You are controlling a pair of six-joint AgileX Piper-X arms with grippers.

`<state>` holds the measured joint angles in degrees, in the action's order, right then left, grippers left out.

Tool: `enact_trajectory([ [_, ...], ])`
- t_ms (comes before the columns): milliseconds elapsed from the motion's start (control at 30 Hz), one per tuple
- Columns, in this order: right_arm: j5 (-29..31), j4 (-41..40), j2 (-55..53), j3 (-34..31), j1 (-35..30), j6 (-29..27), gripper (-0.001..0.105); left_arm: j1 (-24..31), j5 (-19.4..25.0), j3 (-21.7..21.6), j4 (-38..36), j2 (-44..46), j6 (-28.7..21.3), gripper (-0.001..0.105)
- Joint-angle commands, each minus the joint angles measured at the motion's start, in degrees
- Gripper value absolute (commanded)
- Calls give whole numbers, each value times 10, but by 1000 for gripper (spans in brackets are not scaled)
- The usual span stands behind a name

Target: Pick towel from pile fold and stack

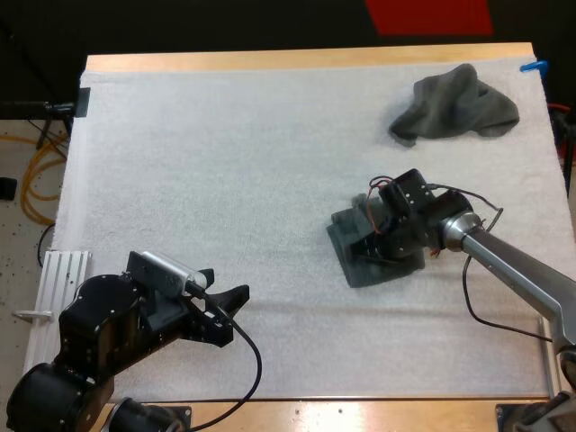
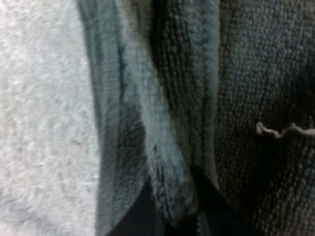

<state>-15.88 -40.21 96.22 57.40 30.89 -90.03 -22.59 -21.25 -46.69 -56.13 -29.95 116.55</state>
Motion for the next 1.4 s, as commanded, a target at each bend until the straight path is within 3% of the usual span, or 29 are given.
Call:
enact_trajectory([
  [0,-15,-5,-1,0,0,-7,9,1,-1,-3,3,2,6,61],
  [67,-16,-8,-1,0,0,-9,21,1,-1,-3,3,2,6,61],
  [233,-16,-10,-17,0,0,-18,75,1,-1,-3,3,2,6,61],
  [300,-14,-6,-33,0,0,-30,82,1,-3,-3,3,2,6,61],
  [500,-10,2,-90,0,0,-37,82,1,-3,-3,3,2,6,61],
  [833,-125,13,-70,0,7,-10,82,1,-3,-3,3,2,6,61],
  [1067,-142,27,-30,0,43,4,82,1,-3,-3,3,2,6,61],
  [1367,-106,35,8,0,66,16,82,1,-3,-3,3,2,6,61],
])
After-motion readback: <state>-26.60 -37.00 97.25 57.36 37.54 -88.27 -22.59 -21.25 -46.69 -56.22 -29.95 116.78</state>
